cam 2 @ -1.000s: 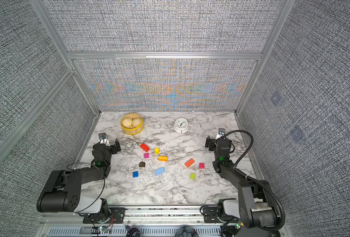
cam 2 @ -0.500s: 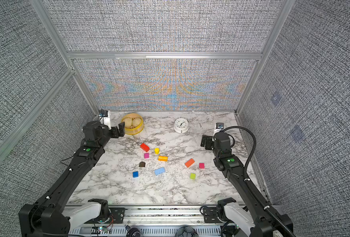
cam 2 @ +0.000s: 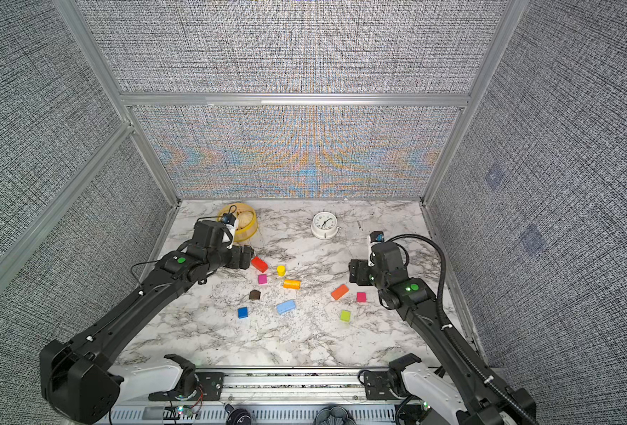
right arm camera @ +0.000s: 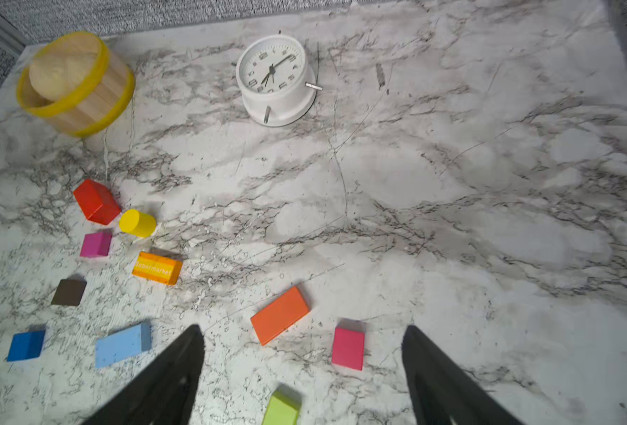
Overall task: Build the wood block tower
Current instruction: 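Lower the right gripper over the orange Supermarket block and close on it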
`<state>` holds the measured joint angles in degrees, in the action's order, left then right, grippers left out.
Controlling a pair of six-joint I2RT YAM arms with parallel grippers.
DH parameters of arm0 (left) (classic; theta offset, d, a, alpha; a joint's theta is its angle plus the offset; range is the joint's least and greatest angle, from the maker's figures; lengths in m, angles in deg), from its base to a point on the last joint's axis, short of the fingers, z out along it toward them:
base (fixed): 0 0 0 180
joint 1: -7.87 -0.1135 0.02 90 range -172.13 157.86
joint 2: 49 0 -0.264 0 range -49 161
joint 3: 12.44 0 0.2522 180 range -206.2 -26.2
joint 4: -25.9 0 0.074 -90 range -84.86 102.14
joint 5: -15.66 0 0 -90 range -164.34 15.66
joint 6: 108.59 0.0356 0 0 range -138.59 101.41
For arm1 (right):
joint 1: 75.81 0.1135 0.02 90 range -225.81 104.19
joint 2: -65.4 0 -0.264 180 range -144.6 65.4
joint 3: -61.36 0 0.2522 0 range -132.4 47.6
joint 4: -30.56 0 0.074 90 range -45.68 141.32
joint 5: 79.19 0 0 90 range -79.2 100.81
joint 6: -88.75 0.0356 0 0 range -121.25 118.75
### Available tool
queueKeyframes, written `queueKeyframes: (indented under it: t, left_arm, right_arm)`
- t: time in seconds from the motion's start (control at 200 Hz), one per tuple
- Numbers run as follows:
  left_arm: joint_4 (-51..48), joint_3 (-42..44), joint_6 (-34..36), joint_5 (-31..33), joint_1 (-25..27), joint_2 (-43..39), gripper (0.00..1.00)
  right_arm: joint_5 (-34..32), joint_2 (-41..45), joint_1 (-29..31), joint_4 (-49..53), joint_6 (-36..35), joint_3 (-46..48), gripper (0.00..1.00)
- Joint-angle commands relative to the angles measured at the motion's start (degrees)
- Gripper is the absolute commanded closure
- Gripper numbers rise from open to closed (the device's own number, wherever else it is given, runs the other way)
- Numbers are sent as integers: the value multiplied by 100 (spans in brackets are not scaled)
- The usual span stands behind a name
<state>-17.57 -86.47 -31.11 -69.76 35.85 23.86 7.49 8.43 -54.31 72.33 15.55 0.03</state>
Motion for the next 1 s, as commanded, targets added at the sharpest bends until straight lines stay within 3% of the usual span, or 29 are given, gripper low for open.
queueKeyframes:
  t: [0.0,0.285,0.56,0.72,0.995]
  left_arm:
    - [-113,65,-317,203,166,273,6]
    - [783,426,-801,272,219,683,1]
    - [1969,1174,-1086,447,216,510,5]
    - [2282,1553,-1815,605,216,429,16]
    - [2628,1901,-2086,879,216,86,16]
  right_arm:
    - [271,-275,130,0,87,-66,13]
    - [212,-1415,661,-150,-128,-574,12]
    - [988,-2951,1115,29,-826,-1488,44]
    - [1488,-3714,1511,329,-1574,-2087,42]
    - [1868,-4515,1705,818,-2399,-2942,40]
